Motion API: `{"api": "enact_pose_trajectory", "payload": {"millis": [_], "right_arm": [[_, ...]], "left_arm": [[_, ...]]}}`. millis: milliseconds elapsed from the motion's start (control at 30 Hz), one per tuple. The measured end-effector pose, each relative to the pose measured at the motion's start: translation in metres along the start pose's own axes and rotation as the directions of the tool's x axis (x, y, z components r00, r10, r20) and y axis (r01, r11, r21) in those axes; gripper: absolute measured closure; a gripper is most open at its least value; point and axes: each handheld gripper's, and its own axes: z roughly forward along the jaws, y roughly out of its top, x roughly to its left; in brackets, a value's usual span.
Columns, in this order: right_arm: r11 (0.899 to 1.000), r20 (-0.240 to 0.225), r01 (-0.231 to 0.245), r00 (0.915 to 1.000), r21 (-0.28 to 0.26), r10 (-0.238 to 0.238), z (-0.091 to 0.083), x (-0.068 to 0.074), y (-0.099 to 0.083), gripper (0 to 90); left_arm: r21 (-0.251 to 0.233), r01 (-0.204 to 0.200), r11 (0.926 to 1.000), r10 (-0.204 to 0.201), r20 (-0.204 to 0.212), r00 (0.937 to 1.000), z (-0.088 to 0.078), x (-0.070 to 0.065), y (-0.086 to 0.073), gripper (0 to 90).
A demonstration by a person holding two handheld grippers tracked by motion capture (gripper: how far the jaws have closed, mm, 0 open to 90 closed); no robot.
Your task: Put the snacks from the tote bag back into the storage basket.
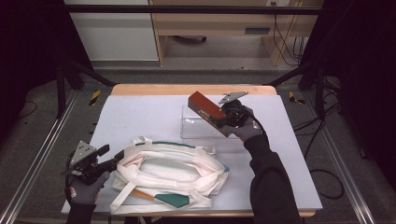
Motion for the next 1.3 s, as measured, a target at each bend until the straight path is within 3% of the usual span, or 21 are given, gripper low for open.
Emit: {"api": "enact_pose_trajectory", "payload": {"millis": [367, 767, 1300], "right_arm": [[1.000, 0.007, 0.022, 0.9997, 0.006, -0.022, 0.010, -0.001, -0.001, 43.5], [0.998, -0.035, 0.060, 0.9977, 0.031, -0.059, 0.022, 0.005, -0.002, 43.4], [0.996, -0.052, 0.086, 0.9950, 0.011, -0.086, 0.024, 0.007, -0.002, 43.5]], "left_arm": [[0.002, -0.001, 1.0000, 0.001, 0.000, 1.0000, 0.000, 0.000, 0.000, 34.6], [0.000, 0.000, 1.0000, 0.000, 0.000, 1.0000, 0.000, 0.001, 0.000, 34.7], [0.005, -0.002, 1.0000, 0.002, 0.000, 1.0000, 0.001, 0.000, -0.001, 34.6]]}}
